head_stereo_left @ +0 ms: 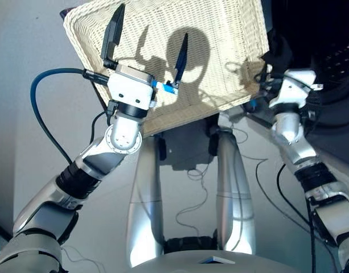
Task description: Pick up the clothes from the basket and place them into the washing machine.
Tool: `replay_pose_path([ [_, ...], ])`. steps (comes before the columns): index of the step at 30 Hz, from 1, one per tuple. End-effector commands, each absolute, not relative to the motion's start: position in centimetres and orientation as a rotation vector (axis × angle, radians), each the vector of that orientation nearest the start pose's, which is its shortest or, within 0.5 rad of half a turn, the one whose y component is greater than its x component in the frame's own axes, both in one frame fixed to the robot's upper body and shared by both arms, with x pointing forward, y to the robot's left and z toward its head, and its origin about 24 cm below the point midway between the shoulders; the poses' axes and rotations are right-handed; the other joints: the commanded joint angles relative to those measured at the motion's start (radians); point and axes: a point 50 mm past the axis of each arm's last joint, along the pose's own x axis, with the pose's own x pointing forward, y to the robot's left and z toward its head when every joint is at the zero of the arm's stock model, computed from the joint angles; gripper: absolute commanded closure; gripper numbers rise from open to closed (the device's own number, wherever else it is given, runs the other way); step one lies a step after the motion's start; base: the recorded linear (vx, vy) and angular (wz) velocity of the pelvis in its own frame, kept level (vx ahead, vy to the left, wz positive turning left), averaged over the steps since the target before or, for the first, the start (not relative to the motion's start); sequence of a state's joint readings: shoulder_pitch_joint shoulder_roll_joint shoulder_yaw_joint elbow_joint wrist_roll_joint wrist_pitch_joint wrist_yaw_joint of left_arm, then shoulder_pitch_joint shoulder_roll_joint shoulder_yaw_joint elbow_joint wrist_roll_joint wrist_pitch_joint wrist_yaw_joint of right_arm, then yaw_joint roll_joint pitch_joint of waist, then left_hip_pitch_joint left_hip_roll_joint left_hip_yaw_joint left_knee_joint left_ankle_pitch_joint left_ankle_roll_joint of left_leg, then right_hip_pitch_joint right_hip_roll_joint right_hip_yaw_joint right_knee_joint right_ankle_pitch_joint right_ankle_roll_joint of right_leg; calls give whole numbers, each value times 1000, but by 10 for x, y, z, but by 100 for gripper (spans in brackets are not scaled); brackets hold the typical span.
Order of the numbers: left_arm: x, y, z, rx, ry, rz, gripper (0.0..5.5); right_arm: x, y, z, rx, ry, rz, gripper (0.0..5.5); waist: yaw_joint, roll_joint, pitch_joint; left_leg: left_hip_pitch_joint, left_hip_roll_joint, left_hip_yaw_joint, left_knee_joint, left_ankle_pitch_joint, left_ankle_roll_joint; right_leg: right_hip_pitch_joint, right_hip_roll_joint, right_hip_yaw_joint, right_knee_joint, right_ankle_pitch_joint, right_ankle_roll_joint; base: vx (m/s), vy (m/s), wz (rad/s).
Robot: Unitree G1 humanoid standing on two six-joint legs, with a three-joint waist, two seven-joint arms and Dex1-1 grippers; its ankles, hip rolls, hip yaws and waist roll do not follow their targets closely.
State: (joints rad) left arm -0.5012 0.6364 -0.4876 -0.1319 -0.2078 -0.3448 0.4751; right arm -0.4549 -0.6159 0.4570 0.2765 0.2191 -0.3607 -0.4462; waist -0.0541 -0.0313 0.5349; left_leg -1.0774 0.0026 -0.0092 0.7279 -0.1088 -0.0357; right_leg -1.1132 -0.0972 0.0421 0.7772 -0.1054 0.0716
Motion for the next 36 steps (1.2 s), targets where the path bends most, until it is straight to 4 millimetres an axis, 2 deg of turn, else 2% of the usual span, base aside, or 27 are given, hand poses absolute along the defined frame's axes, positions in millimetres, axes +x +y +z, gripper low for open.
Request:
replay_pose_path([
  [1, 277, 133, 193, 85, -768, -184, 0, 308, -161, 141, -360, -562, 115, 0, 8, -4, -15, 116, -10, 52, -130, 29, 3, 103, 15, -1, -117, 61, 29, 51, 52, -166],
  [5, 285, 146, 165, 23, -626, -147, 0, 302, -153, 106, -413, -425, 226, 0, 8, -5, -15, 239, -14, 61, -200, 36, 7, 223, 17, 6, -197, 83, 38, 67, 43, -138],
  [10, 298, 153, 120, -104, -410, -146, 0, 298, -164, 61, -363, -202, 229, 0, 9, -2, -15, 423, -20, 65, -301, 54, 7, 407, 14, 5, -307, 110, 43, 72, 24, -131],
  [12, 301, 156, 92, -142, -288, -162, 0, 295, -174, 37, -381, -79, 231, 0, 12, 0, -15, 512, -19, 65, -351, 65, 4, 499, 12, -2, -364, 122, 46, 98, -6, -111],
  [13, 299, 164, 56, -161, -141, -129, 0, 291, -185, 18, -456, 14, 249, 0, 16, 0, -15, 609, -18, 65, -407, 78, -2, 598, 9, -8, -425, 135, 49, 86, -20, -117],
  [14, 300, 164, 56, -161, -142, -128, 0, 292, -184, 19, -456, 13, 248, 0, 15, 0, -15, 609, -19, 64, -409, 81, -2, 597, 8, -8, -427, 137, 49, 137, -36, -129],
  [15, 294, 171, 34, -173, -53, -117, 0, 285, -193, 3, -479, 95, 243, 0, 21, 2, -15, 707, -19, 58, -470, 92, -6, 698, 6, -16, -485, 144, 53, 107, -30, -109],
  [16, 291, 175, 20, -161, 4, -93, 0, 282, -199, -6, -474, 142, 228, 0, 22, 2, -15, 750, -18, 56, -497, 100, -9, 742, 3, -19, -513, 151, 55, 107, -30, -114],
  [17, 291, 175, 20, -161, 3, -93, 0, 282, -199, -5, -474, 141, 228, 0, 21, 2, -15, 750, -19, 56, -499, 102, -9, 742, 2, -19, -514, 153, 55, 79, -19, -86],
  [18, 284, 182, -1, -150, 89, -68, 0, 277, -203, -16, -458, 197, 215, 0, 24, 5, -19, 801, -18, 52, -536, 111, -13, 793, -1, -23, -548, 159, 57, 96, -16, -60],
  [20, 270, 191, -24, -129, 188, -41, 0, 263, -213, -35, -421, 292, 170, 0, 24, 8, -63, 854, -20, 47, -588, 121, -15, 840, -4, -27, -594, 167, 59, 154, -9, 23],
  [24, 230, 210, -77, -88, 447, 33, 0, 230, -225, -72, -328, 474, 81, 0, 25, 13, -148, 945, -12, 53, -672, 136, -15, 919, -9, -36, -664, 182, 66, 129, -7, 57],
  [26, 208, 218, -96, -66, 558, 68, 0, 210, -231, -89, -280, 574, 45, 0, 23, 12, -188, 985, -8, 57, -710, 144, -16, 955, -14, -38, -694, 190, 68, 112, -11, 19],
  [28, 186, 223, -114, -36, 675, 75, 0, 189, -234, -107, -256, 687, 33, 0, 22, 14, -229, 1024, -2, 63, -750, 150, -18, 990, -18, -42, -727, 194, 71, 126, -8, -2],
  [30, 165, 225, -127, -15, 769, 80, 0, 166, -239, -122, -146, 788, -55, 0, 21, 19, -270, 1061, 0, 62, -785, 154, -18, 1022, -22, -45, -756, 196, 75, 135, 0, -56],
  [31, 156, 226, -132, -22, 809, 96, 0, 158, -241, -126, -88, 812, -97, 0, 21, 22, -289, 1077, 1, 67, -797, 154, -18, 1035, -23, -43, -765, 195, 76, 78, 9, -38],
  [32, 156, 226, -132, -22, 809, 96, 0, 158, -241, -126, -88, 812, -97, 0, 21, 22, -289, 1077, 1, 67, -797, 154, -18, 1035, -23, -43, -765, 195, 76, 136, 11, -5],
  [33, 136, 229, -142, -30, 887, 123, 0, 142, -241, -135, -18, 866, -147, 0, 21, 26, -323, 1103, 5, 68, -808, 150, -18, 1064, -24, -46, -778, 193, 78, 135, -1, -17],
  [36, 114, 230, -151, -52, 975, 146, 0, 122, -240, -144, 38, 931, -186, 0, 23, 25, -365, 1135, 8, 66, -815, 142, -19, 1106, -24, -53, -793, 186, 78, 141, -13, -32],
])
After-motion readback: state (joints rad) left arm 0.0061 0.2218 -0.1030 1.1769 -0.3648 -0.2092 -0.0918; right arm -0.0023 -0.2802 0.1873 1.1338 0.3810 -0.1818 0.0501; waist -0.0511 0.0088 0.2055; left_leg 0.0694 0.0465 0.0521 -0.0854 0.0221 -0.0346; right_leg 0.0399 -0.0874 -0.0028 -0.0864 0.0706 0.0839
